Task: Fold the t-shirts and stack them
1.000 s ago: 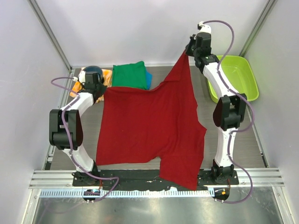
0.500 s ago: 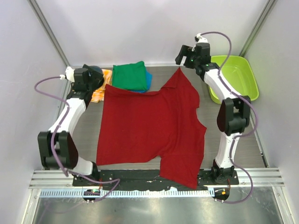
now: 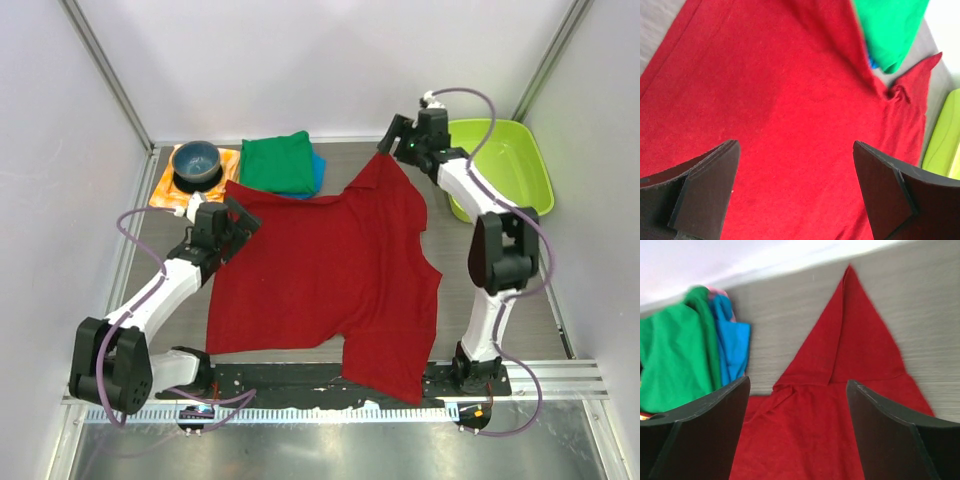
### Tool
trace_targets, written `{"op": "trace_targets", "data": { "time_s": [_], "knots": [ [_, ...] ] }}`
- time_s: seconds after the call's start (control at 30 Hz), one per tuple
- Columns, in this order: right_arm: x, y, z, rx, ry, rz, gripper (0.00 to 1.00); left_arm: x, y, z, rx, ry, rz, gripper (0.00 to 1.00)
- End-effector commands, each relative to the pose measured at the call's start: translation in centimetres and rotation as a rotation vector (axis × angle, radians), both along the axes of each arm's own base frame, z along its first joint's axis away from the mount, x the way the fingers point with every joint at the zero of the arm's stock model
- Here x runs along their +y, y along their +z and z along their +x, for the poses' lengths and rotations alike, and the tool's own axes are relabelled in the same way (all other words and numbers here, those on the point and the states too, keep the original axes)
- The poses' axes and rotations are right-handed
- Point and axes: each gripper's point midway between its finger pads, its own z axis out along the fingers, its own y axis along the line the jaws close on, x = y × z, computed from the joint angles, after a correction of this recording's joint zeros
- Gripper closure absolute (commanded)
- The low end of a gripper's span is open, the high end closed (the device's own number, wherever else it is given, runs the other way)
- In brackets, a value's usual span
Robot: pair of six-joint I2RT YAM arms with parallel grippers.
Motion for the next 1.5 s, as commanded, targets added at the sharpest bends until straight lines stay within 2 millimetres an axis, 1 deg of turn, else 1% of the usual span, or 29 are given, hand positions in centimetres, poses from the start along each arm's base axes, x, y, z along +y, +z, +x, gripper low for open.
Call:
{"op": "trace_targets", "data": {
  "time_s": [0.0,0.07,0.1,0.13,0.17,0.2,0.23,0.3,0.33,0.4,0.57,0.63,0.73,0.77,0.8,0.83,0.87,0.93,0.97,1.0,1.03,1.07,1.1,1.27,1.3,1.47],
  "knots": [
    [3.9,-3.5,2.1,0.07,0.089,0.162,0.21,-1.3,-0.2,0.5,-0.058,-0.046,-0.054,0.0],
    [4.2,-4.7,3.0,0.087,0.083,0.183,0.27,-1.7,-1.3,0.5,-0.034,-0.066,-0.057,0.0],
    [4.6,-5.9,3.7,0.107,0.081,0.193,0.3,-2.0,-1.7,0.3,-0.027,-0.079,-0.059,0.0],
    [4.8,-6.3,4.0,0.114,0.083,0.202,0.31,-2.2,-2.3,0.3,-0.011,-0.087,-0.058,0.0],
    [5.2,-6.2,4.4,0.116,0.095,0.216,0.32,-2.5,-2.7,0.4,-0.011,-0.095,-0.062,0.0],
    [5.4,-7.0,4.6,0.134,0.097,0.224,0.35,-2.7,-3.1,0.3,-0.005,-0.104,-0.062,0.0],
    [5.7,-8.3,4.8,0.16,0.098,0.237,0.37,-2.8,-4.0,0.2,0.011,-0.106,-0.063,0.0],
    [6.3,-8.8,5.2,0.165,0.108,0.253,0.38,-3.0,-4.6,0.1,0.024,-0.113,-0.07,0.0],
    [6.4,-9.5,5.3,0.175,0.104,0.254,0.38,-3.1,-5.1,0.0,0.03,-0.115,-0.074,0.0],
    [6.8,-9.9,5.3,0.182,0.109,0.257,0.39,-3.2,-5.5,0.1,0.035,-0.118,-0.075,0.0],
    [6.6,-11.5,4.9,0.215,0.1,0.244,0.39,-3.4,-5.7,0.5,0.038,-0.121,-0.075,0.0],
    [6.3,-11.8,4.7,0.218,0.092,0.235,0.39,-3.4,-5.7,0.7,0.038,-0.124,-0.073,0.0],
    [5.9,-12.5,4.2,0.235,0.082,0.217,0.39,-3.4,-5.8,0.8,0.04,-0.122,-0.07,0.0],
    [5.8,-13.0,3.9,0.246,0.08,0.207,0.39,-3.4,-5.9,0.8,0.044,-0.122,-0.071,0.0],
    [5.6,-12.6,3.7,0.24,0.076,0.203,0.39,-3.4,-5.9,0.8,0.042,-0.122,-0.071,0.0],
    [5.4,-12.7,3.7,0.236,0.064,0.195,0.39,-3.4,-6.0,0.8,0.045,-0.123,-0.069,0.0],
    [5.2,-13.2,3.3,0.249,0.058,0.186,0.39,-3.5,-6.0,0.8,0.044,-0.124,-0.072,0.0],
    [4.8,-13.1,3.2,0.248,0.047,0.174,0.39,-3.5,-6.1,0.8,0.046,-0.124,-0.074,0.0],
    [4.8,-13.7,2.9,0.261,0.047,0.168,0.39,-3.5,-6.0,0.8,0.044,-0.126,-0.074,0.0],
    [4.7,-13.7,2.8,0.26,0.044,0.166,0.39,-3.6,-6.0,0.9,0.045,-0.127,-0.074,0.0],
    [4.7,-14.2,2.6,0.271,0.043,0.164,0.39,-3.6,-5.9,0.9,0.043,-0.128,-0.077,0.0],
    [4.7,-14.2,2.7,0.269,0.045,0.165,0.39,-3.6,-5.9,1.0,0.042,-0.127,-0.076,0.0],
    [4.7,-14.7,2.7,0.275,0.044,0.164,0.39,-3.6,-5.9,1.0,0.042,-0.129,-0.076,0.0],
    [4.9,-15.2,2.9,0.283,0.046,0.177,0.39,-3.6,-5.9,1.1,0.043,-0.128,-0.068,0.0],
    [5.0,-15.4,2.9,0.285,0.046,0.179,0.39,-3.5,-5.9,1.1,0.046,-0.128,-0.065,0.0],
    [5.0,-15.7,3.4,0.284,0.037,0.186,0.52,-3.5,-6.1,1.1,0.051,-0.128,-0.058,0.0]
  ]
}}
